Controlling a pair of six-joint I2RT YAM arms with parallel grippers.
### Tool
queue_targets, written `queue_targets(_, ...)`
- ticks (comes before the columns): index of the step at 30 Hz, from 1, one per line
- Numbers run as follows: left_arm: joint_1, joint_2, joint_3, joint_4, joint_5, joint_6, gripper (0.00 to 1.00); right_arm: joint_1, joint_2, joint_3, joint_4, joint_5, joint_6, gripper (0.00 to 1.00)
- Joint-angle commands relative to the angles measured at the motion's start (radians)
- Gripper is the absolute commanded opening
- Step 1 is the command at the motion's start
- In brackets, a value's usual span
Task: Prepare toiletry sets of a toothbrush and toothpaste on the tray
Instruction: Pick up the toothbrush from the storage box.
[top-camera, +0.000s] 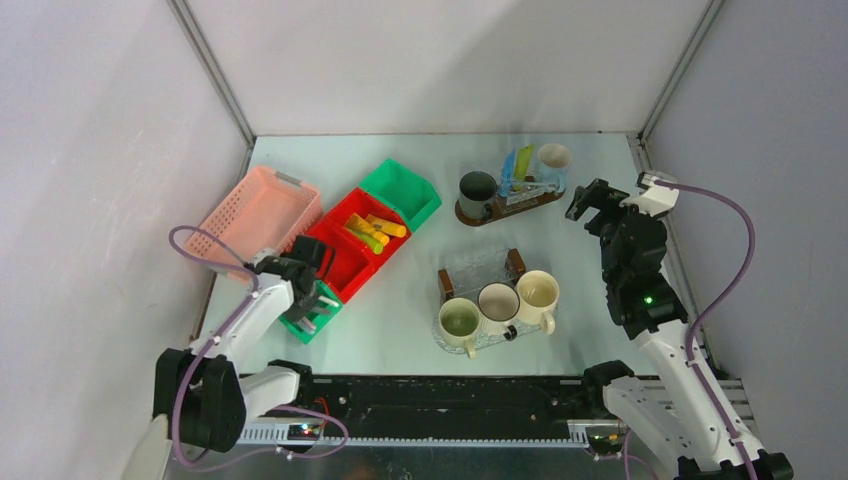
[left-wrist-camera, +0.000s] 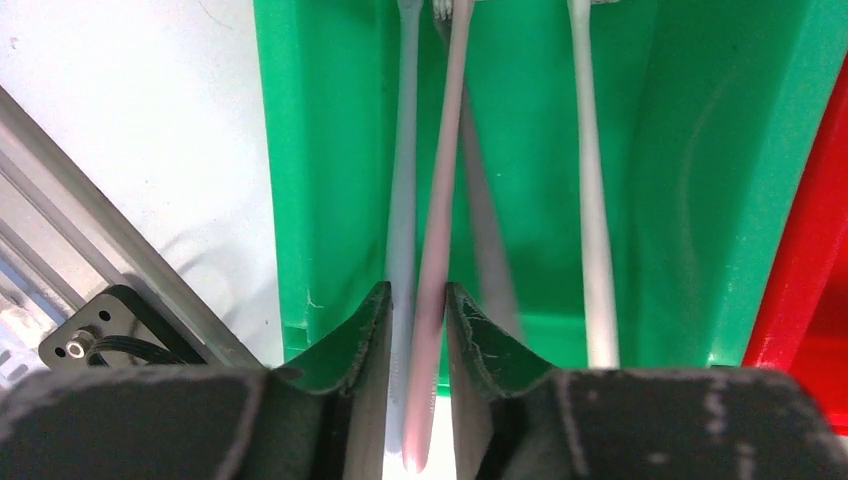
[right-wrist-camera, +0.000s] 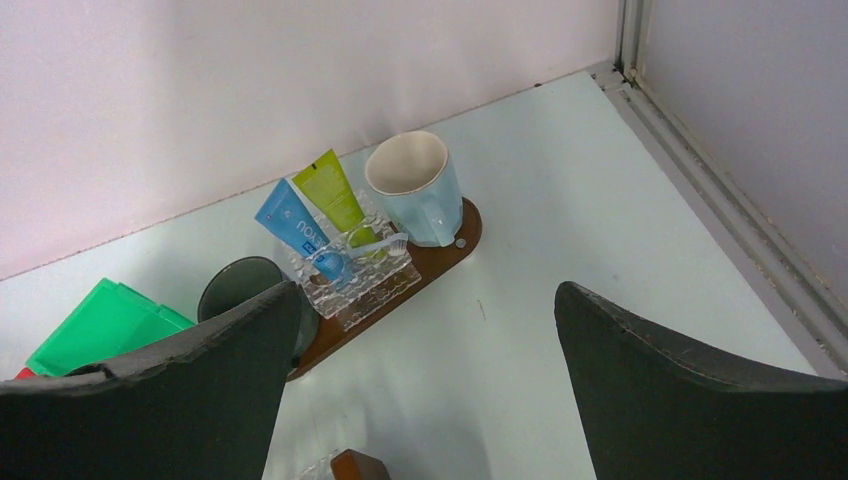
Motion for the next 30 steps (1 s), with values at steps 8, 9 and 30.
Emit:
queue_targets(8, 0.006, -0.033, 0.030, -0.006, 0.035, -0.065, 0.12, 0.005, -0.008, -0.004, 0.046, 0.020, -0.017, 1.00)
queue_targets(9, 0.005, -0.047, 0.041, -0.014, 0.033, -0.068, 0.12, 0.006, -0.007, -0.003, 0.048, 0.019, -0.017, 0.99)
queue_targets(30, 0.003, -0.322, 0.125, -0.030, -0.057, -0.040, 0.00, 0.016, -0.019, 0.008, 0.049, -0.090, -0.036, 0.99)
